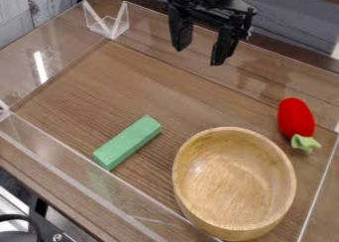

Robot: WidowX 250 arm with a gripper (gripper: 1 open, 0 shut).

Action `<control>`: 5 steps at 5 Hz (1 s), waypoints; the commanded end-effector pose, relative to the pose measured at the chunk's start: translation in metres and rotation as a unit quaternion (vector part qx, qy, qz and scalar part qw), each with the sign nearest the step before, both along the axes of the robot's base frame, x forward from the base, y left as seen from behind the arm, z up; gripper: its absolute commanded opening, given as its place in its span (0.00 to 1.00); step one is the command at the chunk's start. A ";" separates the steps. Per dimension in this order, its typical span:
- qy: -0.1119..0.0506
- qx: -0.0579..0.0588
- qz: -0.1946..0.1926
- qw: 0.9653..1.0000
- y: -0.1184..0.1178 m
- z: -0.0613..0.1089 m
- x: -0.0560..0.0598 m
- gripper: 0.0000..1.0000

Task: Move the red object to the left side of the table

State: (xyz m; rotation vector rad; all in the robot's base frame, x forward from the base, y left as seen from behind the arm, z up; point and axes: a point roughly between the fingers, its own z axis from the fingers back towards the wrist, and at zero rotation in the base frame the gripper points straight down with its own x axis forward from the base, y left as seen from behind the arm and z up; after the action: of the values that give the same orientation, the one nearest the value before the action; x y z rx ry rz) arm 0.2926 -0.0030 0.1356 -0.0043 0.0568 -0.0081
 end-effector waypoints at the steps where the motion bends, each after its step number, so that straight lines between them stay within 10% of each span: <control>1: 0.016 -0.004 0.004 1.000 -0.003 -0.012 -0.002 1.00; 5: -0.013 -0.057 0.048 0.997 -0.103 -0.031 0.021 1.00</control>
State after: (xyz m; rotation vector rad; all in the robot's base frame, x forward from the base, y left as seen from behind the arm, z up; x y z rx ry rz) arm 0.3057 -0.1028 0.0886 -0.1025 0.0859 0.0904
